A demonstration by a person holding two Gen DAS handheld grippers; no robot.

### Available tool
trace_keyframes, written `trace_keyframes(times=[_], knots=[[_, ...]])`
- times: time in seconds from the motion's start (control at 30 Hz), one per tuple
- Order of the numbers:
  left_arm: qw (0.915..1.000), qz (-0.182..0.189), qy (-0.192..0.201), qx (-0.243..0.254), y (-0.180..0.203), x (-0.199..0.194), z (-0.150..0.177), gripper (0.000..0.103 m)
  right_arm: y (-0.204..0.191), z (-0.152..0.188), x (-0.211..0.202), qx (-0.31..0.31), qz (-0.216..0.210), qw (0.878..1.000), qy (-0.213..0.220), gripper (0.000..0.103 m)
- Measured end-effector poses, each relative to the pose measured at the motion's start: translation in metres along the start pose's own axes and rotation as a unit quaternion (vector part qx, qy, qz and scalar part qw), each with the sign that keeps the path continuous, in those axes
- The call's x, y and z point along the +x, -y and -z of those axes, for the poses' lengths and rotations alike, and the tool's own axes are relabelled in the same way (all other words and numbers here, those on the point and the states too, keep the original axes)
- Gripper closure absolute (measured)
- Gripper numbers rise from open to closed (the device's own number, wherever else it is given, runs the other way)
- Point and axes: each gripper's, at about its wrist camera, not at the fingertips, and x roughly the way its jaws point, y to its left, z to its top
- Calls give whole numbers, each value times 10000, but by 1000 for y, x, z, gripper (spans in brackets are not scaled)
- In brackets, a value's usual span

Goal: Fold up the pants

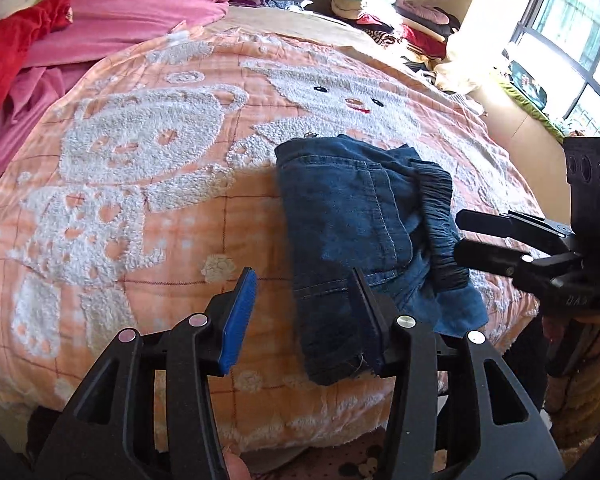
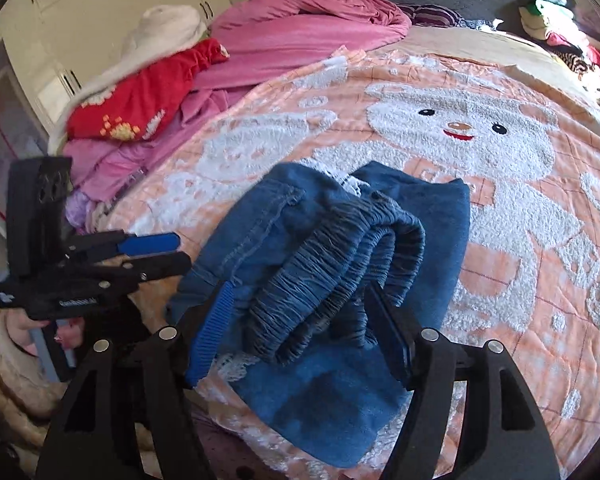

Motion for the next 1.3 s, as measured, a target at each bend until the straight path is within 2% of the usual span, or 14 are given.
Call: trace_keyframes(times=[0.03, 0.1, 0.27, 0.43, 0.63, 0.73, 0.87, 0.93, 1.1, 1.3], knots=[[10000, -55, -26, 78, 3, 4, 1, 63, 0, 4, 6, -99, 240, 9996, -110, 37], [9995, -148, -93, 258, 11, 9, 7, 63, 4, 14, 14, -134, 433, 9986, -254, 37], [9986, -299, -202, 398, 17, 18, 16, 62, 16, 32, 17, 161, 359, 9987, -308, 37], [9985, -306, -162, 421, 21, 13, 11, 61, 14, 32, 13, 276, 351, 9987, -243, 36], [9988, -228, -63, 427, 27, 5, 8, 56, 10, 29, -2, 303, 397, 9987, -75, 35], [9988, -227, -21, 440, 29, 1, 7, 54, 12, 28, -9, 422, 418, 9982, 35, 29], [9990, -191, 25, 413, 30, -3, 6, 51, 13, 26, -21, 503, 392, 9978, 190, 28], [9990, -191, 59, 403, 31, -6, 5, 50, 12, 25, -27, 507, 414, 9975, 261, 21], [9991, -153, 137, 373, 31, -13, 3, 46, 11, 21, -41, 561, 531, 9959, 465, 15], [9990, -158, 232, 342, 30, -19, -1, 41, 15, 19, -53, 646, 667, 9936, 647, 11]])
